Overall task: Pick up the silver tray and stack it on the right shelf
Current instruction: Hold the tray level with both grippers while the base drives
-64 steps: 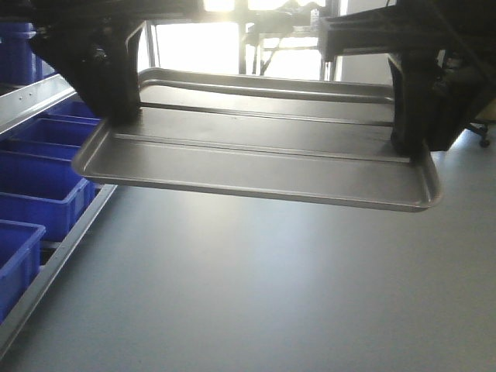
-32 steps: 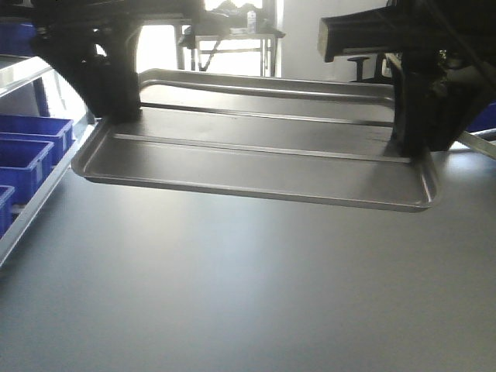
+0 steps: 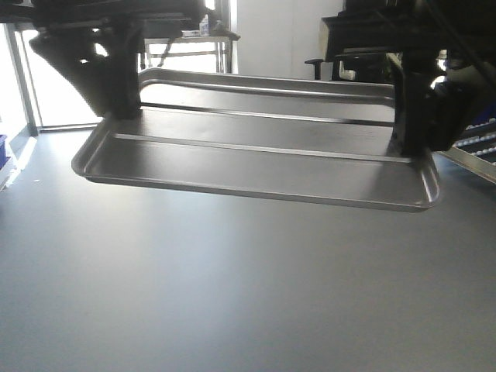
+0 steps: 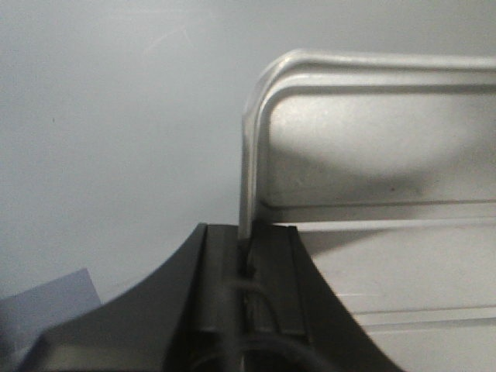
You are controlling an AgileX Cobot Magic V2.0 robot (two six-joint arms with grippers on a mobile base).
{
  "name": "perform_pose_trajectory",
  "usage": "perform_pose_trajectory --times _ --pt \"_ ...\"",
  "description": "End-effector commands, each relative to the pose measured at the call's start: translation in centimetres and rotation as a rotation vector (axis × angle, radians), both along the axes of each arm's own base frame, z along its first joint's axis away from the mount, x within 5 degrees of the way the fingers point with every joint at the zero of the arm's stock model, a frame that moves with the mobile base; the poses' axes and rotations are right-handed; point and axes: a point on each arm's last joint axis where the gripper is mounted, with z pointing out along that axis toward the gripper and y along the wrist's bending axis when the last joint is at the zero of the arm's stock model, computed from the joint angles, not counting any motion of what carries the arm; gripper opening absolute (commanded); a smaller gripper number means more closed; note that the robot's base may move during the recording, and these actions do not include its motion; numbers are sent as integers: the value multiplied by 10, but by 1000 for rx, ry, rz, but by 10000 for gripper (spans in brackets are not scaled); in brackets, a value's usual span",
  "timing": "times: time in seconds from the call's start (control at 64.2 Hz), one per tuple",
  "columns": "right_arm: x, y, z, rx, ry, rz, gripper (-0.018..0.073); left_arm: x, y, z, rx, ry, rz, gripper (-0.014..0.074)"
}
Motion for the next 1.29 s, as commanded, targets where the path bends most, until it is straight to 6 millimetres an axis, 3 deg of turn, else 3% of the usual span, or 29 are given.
perform_pose_trajectory --times 0.0,1.277 --pt "0 2 22 52 -99 48 57 -5 -3 31 -108 -111 -26 -93" --pt "0 2 22 53 -100 49 57 -5 -4 30 -111 -105 -26 -93"
